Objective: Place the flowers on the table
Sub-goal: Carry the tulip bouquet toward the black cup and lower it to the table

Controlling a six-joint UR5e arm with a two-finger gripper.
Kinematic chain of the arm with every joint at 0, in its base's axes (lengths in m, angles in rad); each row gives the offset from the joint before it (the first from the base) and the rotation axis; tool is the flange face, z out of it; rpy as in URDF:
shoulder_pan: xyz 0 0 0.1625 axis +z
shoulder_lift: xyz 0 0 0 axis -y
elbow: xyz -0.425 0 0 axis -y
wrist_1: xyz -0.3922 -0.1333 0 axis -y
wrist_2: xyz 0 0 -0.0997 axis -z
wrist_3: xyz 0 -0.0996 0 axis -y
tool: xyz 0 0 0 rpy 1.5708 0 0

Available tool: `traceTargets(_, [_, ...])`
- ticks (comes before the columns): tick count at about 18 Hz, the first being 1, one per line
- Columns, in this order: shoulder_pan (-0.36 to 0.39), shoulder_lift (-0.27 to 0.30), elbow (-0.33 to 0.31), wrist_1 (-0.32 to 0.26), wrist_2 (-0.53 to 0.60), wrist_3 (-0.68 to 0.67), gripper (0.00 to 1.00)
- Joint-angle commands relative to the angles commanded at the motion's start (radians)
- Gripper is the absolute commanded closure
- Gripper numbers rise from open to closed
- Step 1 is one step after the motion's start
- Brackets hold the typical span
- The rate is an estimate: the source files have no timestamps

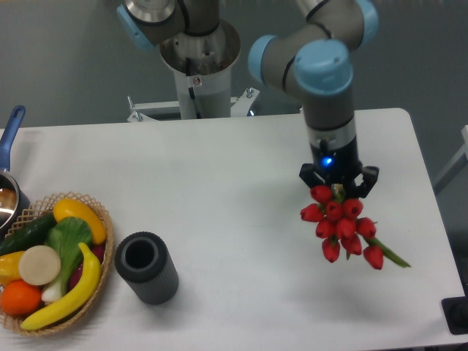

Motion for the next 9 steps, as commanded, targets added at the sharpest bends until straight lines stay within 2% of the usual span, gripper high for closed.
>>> traceTargets(3, [-0.049,-0.052,-0.002,0.0,0.091,-0.003,0.63])
traceTargets(9, [-0.074,-0.137,0.028,0.002,0.109,-0.006,0.63])
